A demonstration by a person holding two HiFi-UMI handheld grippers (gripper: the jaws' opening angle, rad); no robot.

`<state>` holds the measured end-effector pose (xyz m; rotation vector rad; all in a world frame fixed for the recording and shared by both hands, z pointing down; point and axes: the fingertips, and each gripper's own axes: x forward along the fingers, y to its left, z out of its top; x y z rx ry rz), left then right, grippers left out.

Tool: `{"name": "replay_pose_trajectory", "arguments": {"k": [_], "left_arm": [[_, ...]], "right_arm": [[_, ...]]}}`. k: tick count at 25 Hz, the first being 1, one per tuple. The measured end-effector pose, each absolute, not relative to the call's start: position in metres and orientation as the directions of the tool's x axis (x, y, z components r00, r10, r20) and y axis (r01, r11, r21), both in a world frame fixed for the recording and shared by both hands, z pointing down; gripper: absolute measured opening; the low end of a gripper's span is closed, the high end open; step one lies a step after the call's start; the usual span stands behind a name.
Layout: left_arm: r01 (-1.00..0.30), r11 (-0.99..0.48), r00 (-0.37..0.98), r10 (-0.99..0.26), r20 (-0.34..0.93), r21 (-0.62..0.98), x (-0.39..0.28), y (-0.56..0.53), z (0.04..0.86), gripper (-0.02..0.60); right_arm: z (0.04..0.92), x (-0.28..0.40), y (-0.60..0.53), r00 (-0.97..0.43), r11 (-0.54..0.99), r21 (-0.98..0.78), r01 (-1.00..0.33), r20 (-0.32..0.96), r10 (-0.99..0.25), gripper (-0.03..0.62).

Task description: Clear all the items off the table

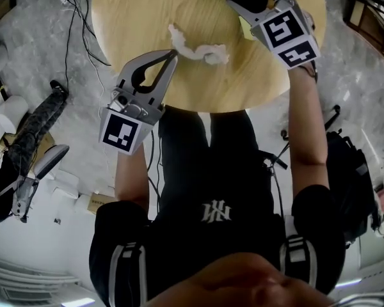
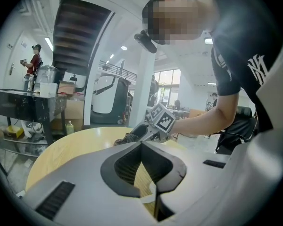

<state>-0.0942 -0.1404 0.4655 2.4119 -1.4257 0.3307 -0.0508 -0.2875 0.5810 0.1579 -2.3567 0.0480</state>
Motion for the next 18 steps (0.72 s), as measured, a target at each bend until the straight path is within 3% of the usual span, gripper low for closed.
{"name": "replay_pose_trajectory", "arguments": {"k": [9, 18], "left_arm": [[-0.879, -0.454, 0.477, -0.821, 0.313, 0.148, -0.091, -0.133, 0.445, 0.012], [-0.839, -0.535, 0.538, -0.791, 0.292, 0.096, -0.06, -0.132, 0.438, 0.013]], "right_arm": [[0.535, -0.052, -0.284, -0.763, 0.987, 0.052, -0.149, 0.63, -0.148, 0.255], [0.465, -0.009, -0.257, -0.874, 0.968, -0.07, -0.241, 0.449, -0.185, 0.249]]}}
